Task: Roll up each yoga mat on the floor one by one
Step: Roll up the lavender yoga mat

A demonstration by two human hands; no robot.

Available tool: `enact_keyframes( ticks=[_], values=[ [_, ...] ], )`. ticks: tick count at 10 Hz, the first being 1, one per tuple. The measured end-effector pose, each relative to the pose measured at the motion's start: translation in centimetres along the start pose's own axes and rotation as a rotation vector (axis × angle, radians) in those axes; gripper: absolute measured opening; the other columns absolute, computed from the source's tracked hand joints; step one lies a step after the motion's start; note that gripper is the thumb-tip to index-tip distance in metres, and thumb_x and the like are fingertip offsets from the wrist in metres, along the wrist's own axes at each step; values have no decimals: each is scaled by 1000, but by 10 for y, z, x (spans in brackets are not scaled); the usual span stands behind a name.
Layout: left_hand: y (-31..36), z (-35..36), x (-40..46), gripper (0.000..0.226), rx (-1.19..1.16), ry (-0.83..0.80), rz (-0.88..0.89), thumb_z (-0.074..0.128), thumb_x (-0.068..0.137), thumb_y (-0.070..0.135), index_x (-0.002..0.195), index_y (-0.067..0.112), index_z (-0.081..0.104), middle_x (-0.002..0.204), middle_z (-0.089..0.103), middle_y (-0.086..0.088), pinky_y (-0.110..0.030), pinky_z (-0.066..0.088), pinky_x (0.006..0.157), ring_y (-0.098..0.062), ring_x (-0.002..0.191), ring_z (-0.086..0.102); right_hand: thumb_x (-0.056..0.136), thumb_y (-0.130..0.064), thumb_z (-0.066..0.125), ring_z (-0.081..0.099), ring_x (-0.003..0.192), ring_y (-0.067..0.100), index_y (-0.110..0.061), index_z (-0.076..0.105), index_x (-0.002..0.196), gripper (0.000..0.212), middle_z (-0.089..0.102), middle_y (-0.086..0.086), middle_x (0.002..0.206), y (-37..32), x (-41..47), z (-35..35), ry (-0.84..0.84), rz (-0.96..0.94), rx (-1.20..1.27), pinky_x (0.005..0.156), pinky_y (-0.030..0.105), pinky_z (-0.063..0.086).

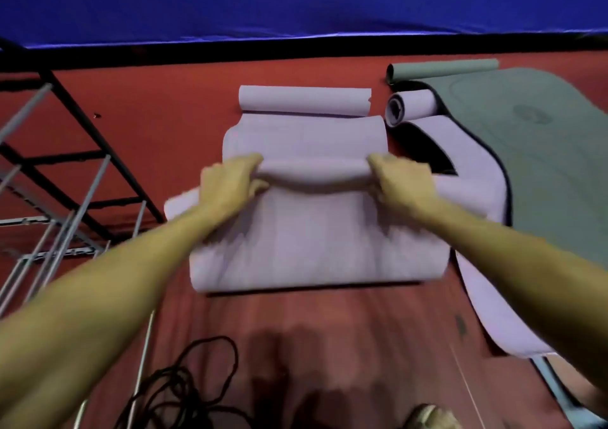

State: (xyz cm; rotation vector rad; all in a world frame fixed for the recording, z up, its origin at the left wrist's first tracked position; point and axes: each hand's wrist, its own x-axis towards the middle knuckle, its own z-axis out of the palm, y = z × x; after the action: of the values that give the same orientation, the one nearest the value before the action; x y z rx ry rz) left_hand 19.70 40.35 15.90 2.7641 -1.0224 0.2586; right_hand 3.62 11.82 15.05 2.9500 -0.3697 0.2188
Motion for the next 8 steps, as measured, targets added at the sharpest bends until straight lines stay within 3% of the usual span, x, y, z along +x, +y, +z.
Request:
enact_keyframes(
  ticks=[1,2,3,4,5,6,7,8],
  values=[
    [8,-104,52,43,-123,591,-129,56,83,20,125,29,57,121,63,-8,-49,49,83,-39,108,61,83,-10,62,62,88,40,-18,52,125,44,62,15,107,12,75,-106,667,210,-131,61,43,40],
    [20,-130,-4,30,-225,778,49,61,77,-5,99,14,65,88,66,-13,-30,44,65,-25,82,67,92,-18,52,63,92,38,-22,57,127,35,64,12,111,10,30,-75,670,64,-92,67,43,48],
    [20,-27,-121,17,100,-261,91,63,101,15,86,24,63,84,63,2,-10,36,63,-9,100,70,99,-41,48,62,121,34,-28,57,134,38,65,9,135,-25,-89,43,-582,-228,59,94,42,51],
    [-3,96,-189,37,33,-738,111,59,98,55,131,39,56,131,67,6,-34,38,81,-22,128,59,94,-46,61,64,115,32,-32,52,127,37,68,6,127,-46,-148,117,-722,-188,174,83,40,45],
    [-15,135,-203,50,-40,-765,55,64,90,63,133,42,53,132,66,13,-36,44,90,-17,125,59,91,-51,62,63,118,32,-31,46,135,50,63,4,130,-51,-167,154,-729,-206,174,88,42,48],
    [-21,149,-211,65,-118,-755,60,67,83,71,141,49,50,138,57,22,-33,44,99,-8,130,54,79,-54,76,61,119,31,-30,37,147,82,46,1,135,-49,-181,171,-774,-156,355,92,44,51],
    [-27,159,-219,68,-173,-818,45,67,78,75,140,56,48,131,50,24,-32,41,89,-2,124,54,68,-66,79,58,109,21,-35,42,136,84,42,-8,124,-37,-194,187,-633,-145,510,87,40,52],
    [-27,168,-238,56,-195,-833,89,65,71,81,123,68,47,127,55,25,-30,45,90,1,120,55,86,-83,56,56,101,11,-35,54,121,60,50,-15,112,-39,-223,198,-477,-210,628,91,35,49]
  ],
)
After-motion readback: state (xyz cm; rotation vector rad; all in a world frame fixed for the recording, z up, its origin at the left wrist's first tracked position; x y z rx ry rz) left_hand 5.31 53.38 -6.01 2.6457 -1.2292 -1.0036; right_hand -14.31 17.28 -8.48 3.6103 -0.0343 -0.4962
